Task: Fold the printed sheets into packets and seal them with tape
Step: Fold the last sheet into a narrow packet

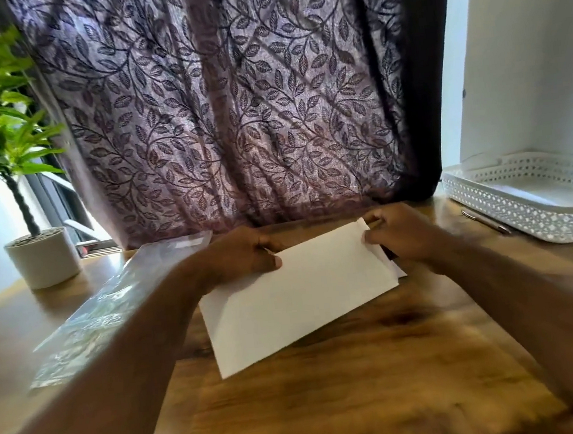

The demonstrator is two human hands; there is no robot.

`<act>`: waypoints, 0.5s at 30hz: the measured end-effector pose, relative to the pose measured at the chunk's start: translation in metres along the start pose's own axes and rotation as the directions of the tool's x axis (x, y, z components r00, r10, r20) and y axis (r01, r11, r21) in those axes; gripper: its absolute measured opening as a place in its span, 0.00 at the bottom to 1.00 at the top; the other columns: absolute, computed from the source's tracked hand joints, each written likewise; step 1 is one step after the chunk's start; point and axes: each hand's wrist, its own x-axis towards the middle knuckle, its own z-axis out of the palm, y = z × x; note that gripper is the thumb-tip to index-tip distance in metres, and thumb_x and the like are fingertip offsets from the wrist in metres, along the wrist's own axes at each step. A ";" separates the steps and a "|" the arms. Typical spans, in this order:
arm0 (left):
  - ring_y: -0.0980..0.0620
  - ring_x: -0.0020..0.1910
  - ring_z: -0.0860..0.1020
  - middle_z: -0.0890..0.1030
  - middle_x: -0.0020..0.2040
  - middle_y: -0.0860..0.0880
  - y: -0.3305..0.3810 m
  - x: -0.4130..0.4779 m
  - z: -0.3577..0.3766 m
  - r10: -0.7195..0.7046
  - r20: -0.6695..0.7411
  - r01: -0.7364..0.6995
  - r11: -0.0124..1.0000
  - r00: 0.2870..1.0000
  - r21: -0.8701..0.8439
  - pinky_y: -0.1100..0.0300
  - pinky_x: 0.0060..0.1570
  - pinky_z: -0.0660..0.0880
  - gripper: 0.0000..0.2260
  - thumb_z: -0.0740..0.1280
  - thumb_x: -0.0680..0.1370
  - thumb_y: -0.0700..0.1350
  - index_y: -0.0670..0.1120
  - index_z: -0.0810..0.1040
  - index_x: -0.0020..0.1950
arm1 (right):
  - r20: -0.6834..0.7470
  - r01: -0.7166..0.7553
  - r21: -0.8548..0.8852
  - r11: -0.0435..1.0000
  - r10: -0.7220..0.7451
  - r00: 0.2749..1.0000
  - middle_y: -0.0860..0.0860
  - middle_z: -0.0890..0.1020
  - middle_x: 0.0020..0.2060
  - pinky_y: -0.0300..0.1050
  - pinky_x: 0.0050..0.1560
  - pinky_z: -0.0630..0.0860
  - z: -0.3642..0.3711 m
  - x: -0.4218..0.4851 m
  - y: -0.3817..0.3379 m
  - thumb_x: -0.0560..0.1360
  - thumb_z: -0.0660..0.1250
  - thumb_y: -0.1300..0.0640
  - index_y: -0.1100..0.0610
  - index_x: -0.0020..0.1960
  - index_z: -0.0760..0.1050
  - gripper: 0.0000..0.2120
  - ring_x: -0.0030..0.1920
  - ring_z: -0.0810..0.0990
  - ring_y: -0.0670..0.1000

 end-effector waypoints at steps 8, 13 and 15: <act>0.52 0.39 0.76 0.77 0.37 0.54 -0.036 0.026 0.030 0.055 -0.371 0.024 0.978 0.927 0.205 0.53 0.40 0.72 0.10 0.66 0.80 0.51 0.52 0.74 0.38 | 0.167 -0.166 0.421 0.892 0.104 0.980 0.58 0.87 0.52 0.58 0.56 0.82 -0.007 0.008 0.023 0.79 0.66 0.68 0.61 0.59 0.80 0.10 0.53 0.86 0.58; 0.47 0.39 0.74 0.75 0.37 0.48 -0.038 0.027 0.043 0.101 -0.350 -0.040 0.983 0.931 0.177 0.50 0.42 0.71 0.12 0.63 0.82 0.48 0.47 0.74 0.39 | 0.202 -0.187 0.533 0.825 0.091 0.975 0.58 0.86 0.54 0.56 0.54 0.82 -0.012 0.010 0.024 0.76 0.68 0.72 0.61 0.63 0.78 0.18 0.55 0.85 0.58; 0.50 0.37 0.72 0.73 0.35 0.50 -0.035 0.027 0.045 0.113 -0.347 -0.037 0.975 0.931 0.217 0.58 0.38 0.67 0.13 0.63 0.82 0.45 0.48 0.72 0.37 | 0.226 -0.182 0.552 0.814 0.065 0.972 0.59 0.85 0.55 0.52 0.49 0.84 -0.014 0.008 0.021 0.74 0.67 0.76 0.59 0.65 0.77 0.23 0.55 0.85 0.57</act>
